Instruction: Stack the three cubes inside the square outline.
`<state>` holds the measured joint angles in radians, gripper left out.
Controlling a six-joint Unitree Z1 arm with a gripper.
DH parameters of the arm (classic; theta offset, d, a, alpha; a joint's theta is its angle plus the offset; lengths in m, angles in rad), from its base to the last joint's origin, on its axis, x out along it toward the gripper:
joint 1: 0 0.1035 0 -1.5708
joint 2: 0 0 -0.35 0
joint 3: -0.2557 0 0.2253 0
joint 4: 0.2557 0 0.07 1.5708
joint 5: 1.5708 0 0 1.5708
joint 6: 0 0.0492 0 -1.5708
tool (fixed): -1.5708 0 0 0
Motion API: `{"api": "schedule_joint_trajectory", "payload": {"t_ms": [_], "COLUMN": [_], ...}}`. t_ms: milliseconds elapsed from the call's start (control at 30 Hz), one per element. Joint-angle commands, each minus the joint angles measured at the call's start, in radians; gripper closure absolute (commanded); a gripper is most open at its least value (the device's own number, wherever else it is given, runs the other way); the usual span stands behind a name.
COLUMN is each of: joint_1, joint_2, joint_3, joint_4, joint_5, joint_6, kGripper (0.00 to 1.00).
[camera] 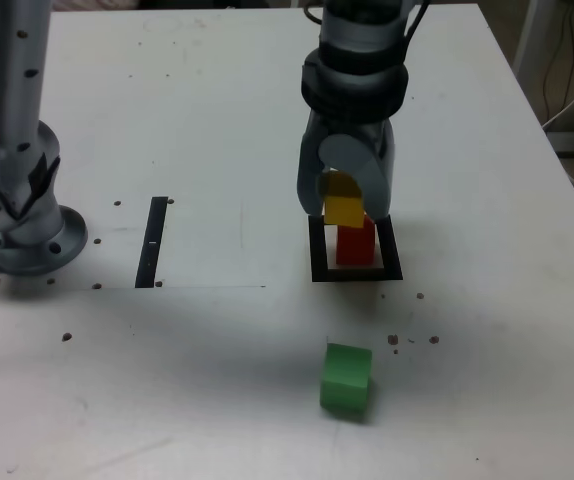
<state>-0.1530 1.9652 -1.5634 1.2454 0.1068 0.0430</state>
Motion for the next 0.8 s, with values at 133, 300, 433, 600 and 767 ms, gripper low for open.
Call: {"api": "schedule_joint_trajectory", "payload": {"t_ms": [133, 300, 433, 600, 767], "joint_1": [0.003, 0.003, 0.003, 0.003, 0.003], "joint_2": [0.018, 0.033, 0.041, 0.048, 0.050], "joint_3": [-0.005, -0.013, -0.015, -0.017, -0.017], "joint_4": [-0.004, -0.003, -0.006, -0.012, -0.015], "joint_5": [0.006, 0.011, 0.011, 0.011, 0.011], "joint_6": [0.002, 0.004, 0.005, 0.006, 0.009], "kGripper": [0.76, 0.72, 0.67, 0.64, 0.57]}}
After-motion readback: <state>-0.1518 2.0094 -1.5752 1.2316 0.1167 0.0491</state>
